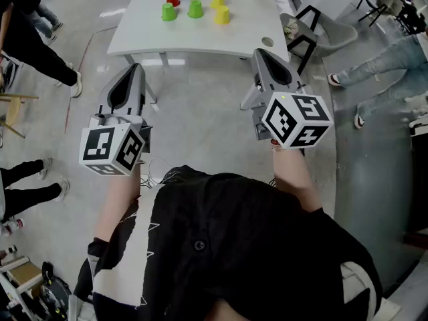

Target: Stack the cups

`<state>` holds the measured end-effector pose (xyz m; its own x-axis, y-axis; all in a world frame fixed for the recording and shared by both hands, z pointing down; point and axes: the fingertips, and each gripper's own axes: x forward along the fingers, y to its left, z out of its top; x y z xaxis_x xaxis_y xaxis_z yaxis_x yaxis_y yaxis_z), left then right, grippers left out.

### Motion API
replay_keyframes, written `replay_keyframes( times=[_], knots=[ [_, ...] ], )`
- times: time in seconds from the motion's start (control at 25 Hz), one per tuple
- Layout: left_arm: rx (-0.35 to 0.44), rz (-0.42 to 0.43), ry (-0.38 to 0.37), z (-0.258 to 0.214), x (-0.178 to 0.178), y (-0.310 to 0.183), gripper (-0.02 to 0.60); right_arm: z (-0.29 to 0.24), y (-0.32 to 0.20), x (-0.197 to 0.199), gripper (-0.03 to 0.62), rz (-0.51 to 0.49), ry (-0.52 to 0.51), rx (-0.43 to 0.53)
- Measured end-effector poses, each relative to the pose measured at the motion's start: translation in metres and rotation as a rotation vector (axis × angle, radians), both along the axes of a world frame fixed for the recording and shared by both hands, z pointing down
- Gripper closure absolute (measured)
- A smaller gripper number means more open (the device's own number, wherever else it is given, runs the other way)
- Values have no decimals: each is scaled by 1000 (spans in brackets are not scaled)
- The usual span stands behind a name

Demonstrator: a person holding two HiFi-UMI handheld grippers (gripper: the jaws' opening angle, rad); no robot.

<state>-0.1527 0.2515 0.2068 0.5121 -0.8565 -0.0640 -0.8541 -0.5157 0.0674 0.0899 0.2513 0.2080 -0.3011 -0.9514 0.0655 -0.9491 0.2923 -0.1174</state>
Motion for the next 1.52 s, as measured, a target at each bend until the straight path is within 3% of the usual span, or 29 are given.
replay_keyframes(
  times=[0.36,0.6,1.16,1.52],
  knots=[
    [8,-2,9,5,-5,-8,572,6,-9,-9,591,-10,-13,16],
    [-28,-6,46,30,3,-31,572,35,-30,-4,589,-49,-17,-36],
    [-21,-120,54,32,41,-156,572,40,-178,56,589,-102,-28,-81],
    [2,-166,94,36,62,-206,572,44,-239,60,591,-169,-32,-57]
  ],
)
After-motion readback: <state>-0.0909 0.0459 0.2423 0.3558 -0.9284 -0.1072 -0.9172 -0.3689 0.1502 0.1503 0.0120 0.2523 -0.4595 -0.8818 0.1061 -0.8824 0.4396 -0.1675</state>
